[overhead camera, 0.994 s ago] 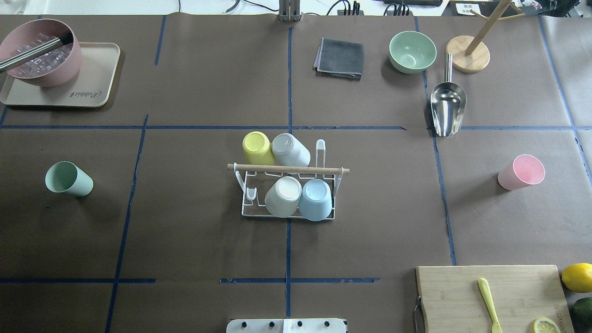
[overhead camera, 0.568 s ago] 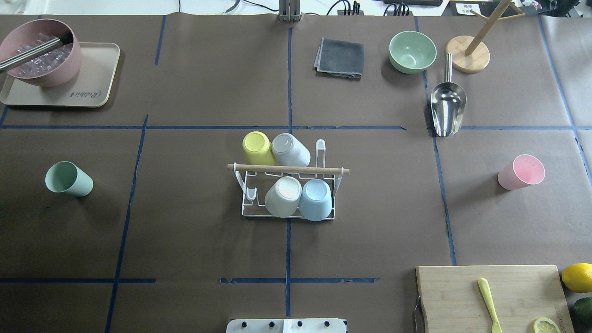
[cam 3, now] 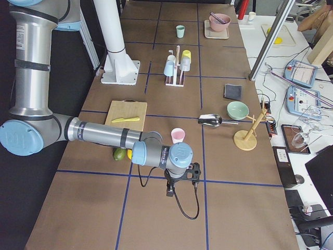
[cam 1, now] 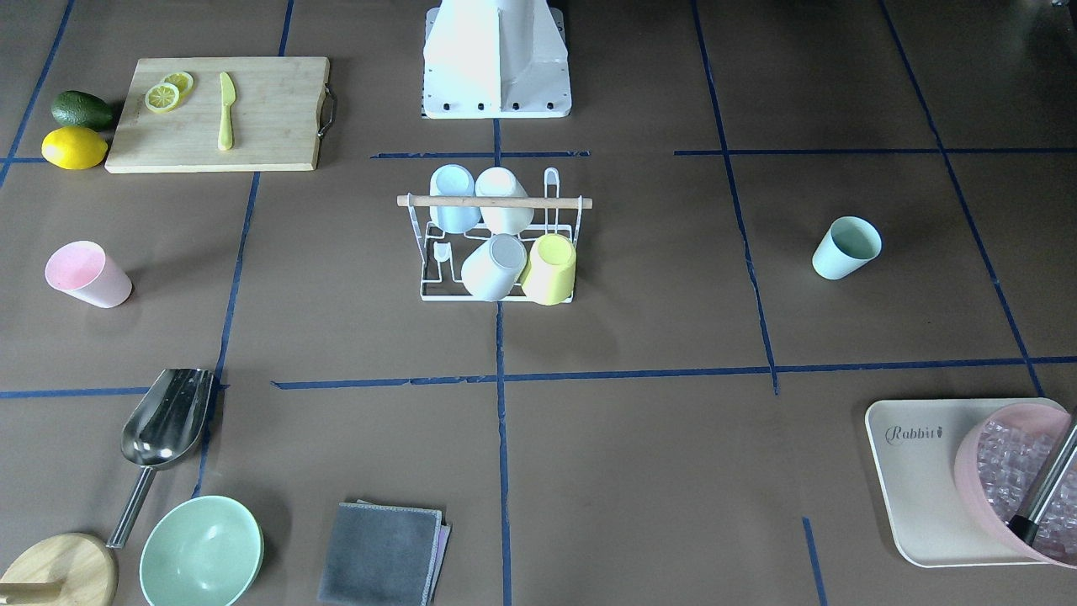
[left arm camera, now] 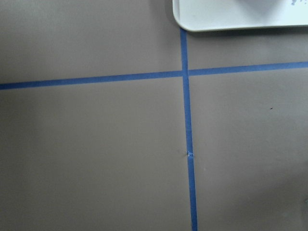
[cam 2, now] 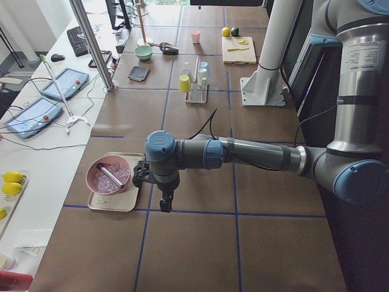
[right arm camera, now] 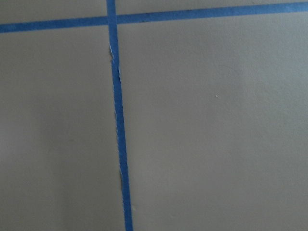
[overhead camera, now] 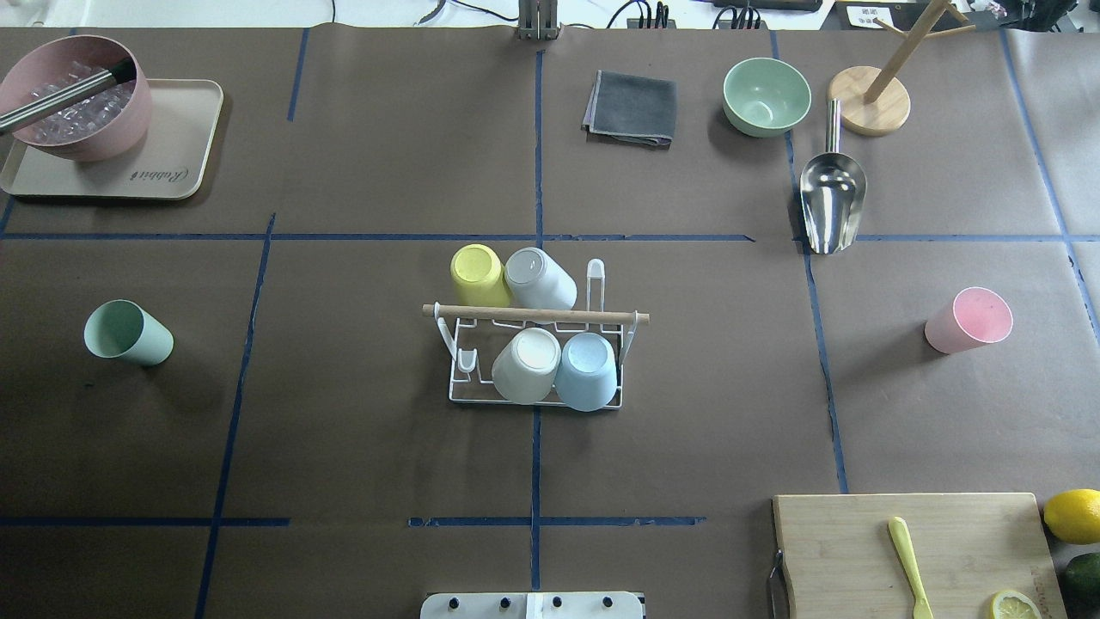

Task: Place cup on cup holder

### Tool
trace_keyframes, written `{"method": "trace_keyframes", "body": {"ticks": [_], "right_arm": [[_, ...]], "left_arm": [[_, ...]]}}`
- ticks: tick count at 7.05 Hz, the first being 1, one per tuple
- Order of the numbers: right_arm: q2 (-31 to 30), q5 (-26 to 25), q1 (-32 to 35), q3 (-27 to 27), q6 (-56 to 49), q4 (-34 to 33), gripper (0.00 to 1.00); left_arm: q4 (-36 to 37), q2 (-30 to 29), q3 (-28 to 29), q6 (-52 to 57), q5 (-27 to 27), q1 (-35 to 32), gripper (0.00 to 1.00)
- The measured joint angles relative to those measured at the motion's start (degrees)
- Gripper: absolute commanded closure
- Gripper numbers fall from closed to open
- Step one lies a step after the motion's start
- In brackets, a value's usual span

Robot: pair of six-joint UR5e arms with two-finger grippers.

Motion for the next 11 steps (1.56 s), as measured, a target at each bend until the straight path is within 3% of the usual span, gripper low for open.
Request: {"method": "trace_keyframes", "body": {"ticks": [2,5,7,11], "right_arm": [[5.5,2.77,-1.31,-0.36,6.23,-4.65,0.0],[17.26,3.76,-11.61,-1.94,7.89,-17.0,0.0],[25.56,4.25,-16.17,-7.09,7.87,-22.3,0.0],[29.75,6.57,-20.79,-15.44,7.23,-24.84,0.0]], "left_arm": [[1.35,-1.95,-1.67,-0.03,-0.2,1.8,0.0],[16.19,-12.3,-4.51,-0.05,0.06,6.9,0.0],[20.48,-16.74,-5.12,-0.42,0.19,13.08,0.0],[27.1,-22.91,-4.24,-0.6,0.2,23.58,0.0]]}}
